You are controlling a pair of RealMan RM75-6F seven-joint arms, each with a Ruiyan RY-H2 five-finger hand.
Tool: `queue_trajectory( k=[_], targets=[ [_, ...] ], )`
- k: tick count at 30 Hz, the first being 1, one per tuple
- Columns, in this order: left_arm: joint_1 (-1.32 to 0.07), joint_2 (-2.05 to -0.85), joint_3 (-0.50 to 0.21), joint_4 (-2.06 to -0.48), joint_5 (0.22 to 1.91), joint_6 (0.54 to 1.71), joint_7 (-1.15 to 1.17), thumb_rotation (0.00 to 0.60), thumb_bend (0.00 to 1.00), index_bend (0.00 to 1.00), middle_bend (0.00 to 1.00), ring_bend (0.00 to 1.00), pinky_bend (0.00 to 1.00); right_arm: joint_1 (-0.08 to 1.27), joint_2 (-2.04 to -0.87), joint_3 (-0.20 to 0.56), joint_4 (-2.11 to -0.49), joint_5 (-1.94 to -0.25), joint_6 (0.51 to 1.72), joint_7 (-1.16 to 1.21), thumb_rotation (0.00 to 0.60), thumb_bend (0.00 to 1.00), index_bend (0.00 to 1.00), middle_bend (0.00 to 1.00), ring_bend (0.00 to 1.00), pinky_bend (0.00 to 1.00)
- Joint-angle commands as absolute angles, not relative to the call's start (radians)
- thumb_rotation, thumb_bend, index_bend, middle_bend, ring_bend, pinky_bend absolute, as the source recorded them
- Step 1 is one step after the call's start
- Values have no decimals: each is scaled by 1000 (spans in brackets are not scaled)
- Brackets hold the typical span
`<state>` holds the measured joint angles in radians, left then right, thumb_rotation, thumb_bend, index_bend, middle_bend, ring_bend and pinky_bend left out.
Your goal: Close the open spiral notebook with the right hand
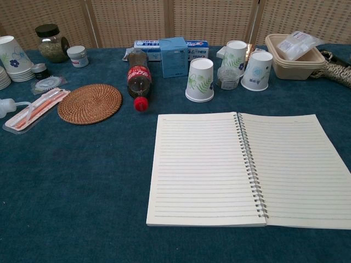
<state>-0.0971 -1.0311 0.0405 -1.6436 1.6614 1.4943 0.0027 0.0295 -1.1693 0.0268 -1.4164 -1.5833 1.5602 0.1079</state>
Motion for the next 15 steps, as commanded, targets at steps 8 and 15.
queue_trajectory(
  k=[8,15],
  targets=[
    [-100,-1024,45,-1643,1670,1491,5,600,66,0,0,0,39,60,-1126,-24,-1458,-1647,1493,126,600,0,0,0,0,0],
    [-97,-1008,47,-1664,1679,1503,14,600,66,0,0,0,38,120,-1062,-85,-1525,-1728,1393,211,578,0,0,1,0,0]
  ],
)
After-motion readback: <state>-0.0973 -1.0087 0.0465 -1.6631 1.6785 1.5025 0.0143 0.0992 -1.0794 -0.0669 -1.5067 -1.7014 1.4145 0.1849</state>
